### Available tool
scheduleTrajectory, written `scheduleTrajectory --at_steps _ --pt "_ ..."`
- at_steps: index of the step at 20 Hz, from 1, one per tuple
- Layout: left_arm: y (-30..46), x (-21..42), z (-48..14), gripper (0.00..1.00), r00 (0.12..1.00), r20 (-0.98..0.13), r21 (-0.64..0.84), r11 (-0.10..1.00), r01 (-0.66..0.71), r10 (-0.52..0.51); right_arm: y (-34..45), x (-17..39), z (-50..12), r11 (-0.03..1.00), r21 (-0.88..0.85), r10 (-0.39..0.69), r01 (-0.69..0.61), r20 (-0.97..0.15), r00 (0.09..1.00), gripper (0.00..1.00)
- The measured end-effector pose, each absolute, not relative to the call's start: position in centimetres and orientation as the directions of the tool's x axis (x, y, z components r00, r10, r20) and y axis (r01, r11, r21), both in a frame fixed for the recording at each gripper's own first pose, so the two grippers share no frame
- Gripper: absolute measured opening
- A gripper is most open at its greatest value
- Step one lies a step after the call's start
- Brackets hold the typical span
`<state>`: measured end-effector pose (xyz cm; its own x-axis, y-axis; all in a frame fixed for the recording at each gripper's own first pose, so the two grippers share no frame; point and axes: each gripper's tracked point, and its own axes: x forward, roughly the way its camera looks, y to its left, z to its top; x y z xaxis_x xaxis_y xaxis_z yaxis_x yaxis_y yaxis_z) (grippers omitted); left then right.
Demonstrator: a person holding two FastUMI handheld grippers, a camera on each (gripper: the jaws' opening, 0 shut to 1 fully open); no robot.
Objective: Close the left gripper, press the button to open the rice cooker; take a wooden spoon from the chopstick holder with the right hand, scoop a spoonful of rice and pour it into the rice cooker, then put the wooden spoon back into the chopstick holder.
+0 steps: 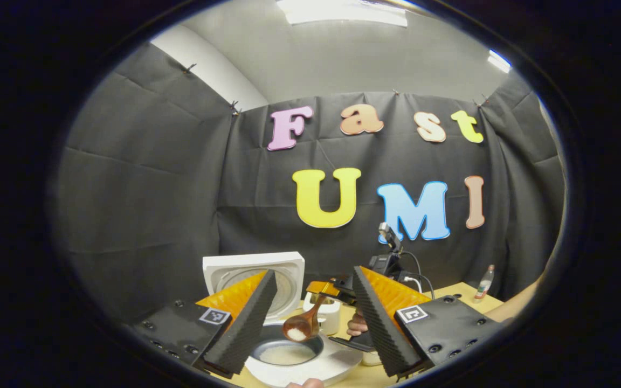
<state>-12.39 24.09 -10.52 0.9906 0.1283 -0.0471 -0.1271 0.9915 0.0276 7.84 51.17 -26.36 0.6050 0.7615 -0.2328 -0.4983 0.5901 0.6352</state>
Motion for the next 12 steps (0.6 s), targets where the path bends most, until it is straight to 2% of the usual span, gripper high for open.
scheduleTrajectory --at_steps 12 --pt "27.4 -15.2 -12.1 1.00 0.989 -0.055 0.006 0.990 -0.138 0.138 54.5 5.1 -28.4 0.648 0.455 0.755 -0.610 -0.277 0.595 0.13"
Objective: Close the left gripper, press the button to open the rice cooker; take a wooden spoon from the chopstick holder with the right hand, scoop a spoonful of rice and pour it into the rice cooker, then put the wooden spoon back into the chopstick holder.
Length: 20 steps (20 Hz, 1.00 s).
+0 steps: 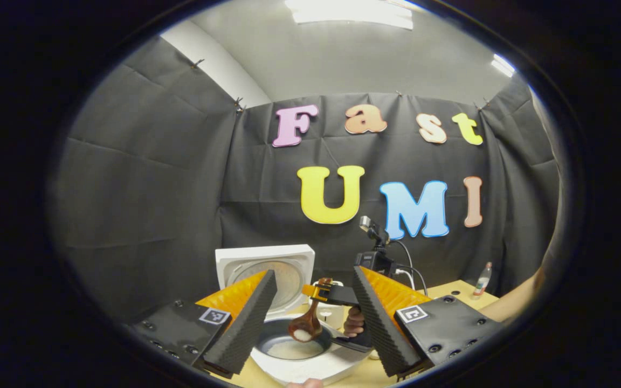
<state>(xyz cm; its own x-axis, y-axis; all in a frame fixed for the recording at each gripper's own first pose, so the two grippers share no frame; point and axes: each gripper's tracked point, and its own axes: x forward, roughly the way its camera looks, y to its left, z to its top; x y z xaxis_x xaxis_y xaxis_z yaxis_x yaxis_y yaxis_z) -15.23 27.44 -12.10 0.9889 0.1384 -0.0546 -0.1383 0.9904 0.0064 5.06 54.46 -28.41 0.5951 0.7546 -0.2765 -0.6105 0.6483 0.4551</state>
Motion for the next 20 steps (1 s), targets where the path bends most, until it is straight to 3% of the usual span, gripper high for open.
scheduleTrajectory --at_steps 4,9,13,20 --pt "27.5 -16.1 -12.3 0.96 0.988 -0.048 0.004 0.989 -0.147 0.147 54.5 4.5 -29.6 0.667 0.357 0.745 -0.654 -0.302 0.594 0.13" --pt "27.7 -16.7 -12.7 1.00 0.987 -0.050 0.001 0.988 -0.154 0.154 55.1 3.8 -30.5 0.654 0.305 0.755 -0.692 -0.320 0.572 0.13" --pt "27.9 -16.6 -12.7 0.96 0.986 -0.042 -0.005 0.986 -0.164 0.163 55.9 2.7 -31.0 0.625 0.241 0.773 -0.742 -0.325 0.545 0.13" --pt "28.4 -16.8 -13.3 1.00 0.981 -0.044 -0.017 0.982 -0.190 0.189 57.2 1.5 -32.0 0.570 0.113 0.790 -0.814 -0.347 0.505 0.13"
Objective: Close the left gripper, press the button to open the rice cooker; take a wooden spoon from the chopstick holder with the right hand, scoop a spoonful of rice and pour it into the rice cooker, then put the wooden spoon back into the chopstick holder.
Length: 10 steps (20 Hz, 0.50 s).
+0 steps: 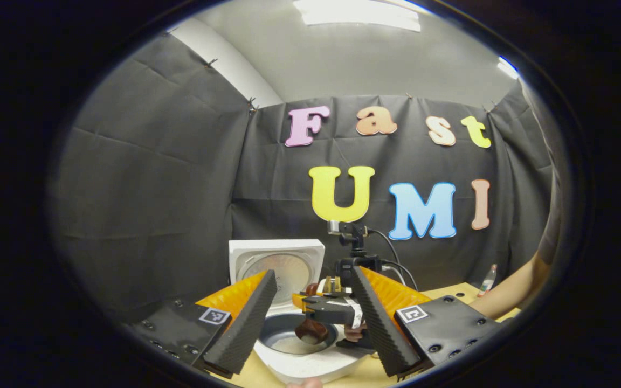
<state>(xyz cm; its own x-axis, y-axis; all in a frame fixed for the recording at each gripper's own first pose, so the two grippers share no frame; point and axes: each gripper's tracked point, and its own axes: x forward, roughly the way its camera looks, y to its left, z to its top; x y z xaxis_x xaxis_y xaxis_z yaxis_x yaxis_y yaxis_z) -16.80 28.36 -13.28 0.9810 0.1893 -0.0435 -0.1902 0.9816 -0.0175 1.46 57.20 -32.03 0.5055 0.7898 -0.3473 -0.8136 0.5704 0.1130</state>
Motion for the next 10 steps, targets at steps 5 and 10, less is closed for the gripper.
scheduleTrajectory --at_steps 5,10 --pt "28.3 -16.8 -13.3 1.00 0.981 -0.042 -0.008 0.981 -0.192 0.192 57.6 0.7 -32.0 0.525 0.036 0.805 -0.850 -0.346 0.482 0.13" --pt "28.0 -16.6 -13.1 1.00 0.981 -0.039 -0.011 0.981 -0.192 0.191 58.2 -0.8 -31.3 0.446 -0.086 0.832 -0.891 -0.328 0.448 0.13"
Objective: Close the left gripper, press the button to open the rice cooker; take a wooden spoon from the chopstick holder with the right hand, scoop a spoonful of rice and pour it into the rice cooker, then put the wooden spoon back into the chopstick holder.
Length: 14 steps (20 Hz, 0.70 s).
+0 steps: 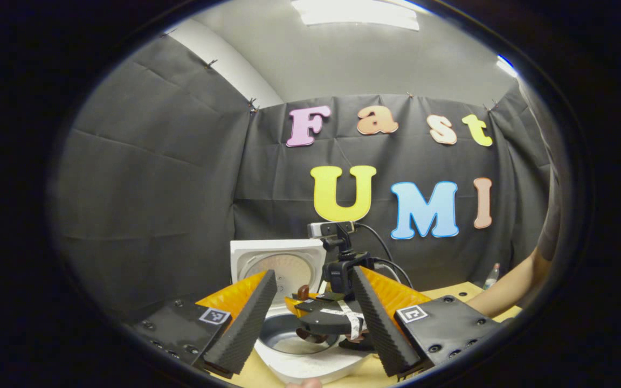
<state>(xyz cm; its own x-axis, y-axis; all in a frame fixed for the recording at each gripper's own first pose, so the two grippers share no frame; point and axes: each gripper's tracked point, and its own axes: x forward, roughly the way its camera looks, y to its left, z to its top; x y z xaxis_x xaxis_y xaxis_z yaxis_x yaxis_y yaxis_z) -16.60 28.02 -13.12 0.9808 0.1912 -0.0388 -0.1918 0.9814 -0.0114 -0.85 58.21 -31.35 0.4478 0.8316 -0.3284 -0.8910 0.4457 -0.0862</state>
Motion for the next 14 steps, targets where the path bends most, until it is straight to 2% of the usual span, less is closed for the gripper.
scheduleTrajectory --at_steps 2,3,6,9,14 --pt "28.0 -16.7 -13.0 1.00 0.980 -0.035 -0.011 0.981 -0.195 0.195 58.4 -1.8 -30.4 0.391 -0.175 0.854 -0.903 -0.298 0.428 0.13" --pt "28.2 -16.9 -12.9 0.93 0.979 -0.030 -0.007 0.980 -0.200 0.200 58.5 -2.3 -29.5 0.367 -0.219 0.868 -0.904 -0.270 0.417 0.13" --pt "28.4 -17.3 -12.4 1.00 0.977 -0.022 -0.001 0.977 -0.211 0.211 58.8 -3.6 -28.3 0.305 -0.321 0.896 -0.897 -0.223 0.384 0.13" --pt "29.2 -18.0 -12.6 1.00 0.973 -0.028 -0.007 0.973 -0.230 0.230 59.1 -3.9 -28.1 0.302 -0.323 0.902 -0.897 -0.208 0.379 0.13" --pt "29.2 -18.5 -12.2 1.00 0.969 -0.033 -0.001 0.969 -0.247 0.247 58.5 -3.5 -27.0 0.362 -0.205 0.896 -0.909 -0.192 0.400 0.13"
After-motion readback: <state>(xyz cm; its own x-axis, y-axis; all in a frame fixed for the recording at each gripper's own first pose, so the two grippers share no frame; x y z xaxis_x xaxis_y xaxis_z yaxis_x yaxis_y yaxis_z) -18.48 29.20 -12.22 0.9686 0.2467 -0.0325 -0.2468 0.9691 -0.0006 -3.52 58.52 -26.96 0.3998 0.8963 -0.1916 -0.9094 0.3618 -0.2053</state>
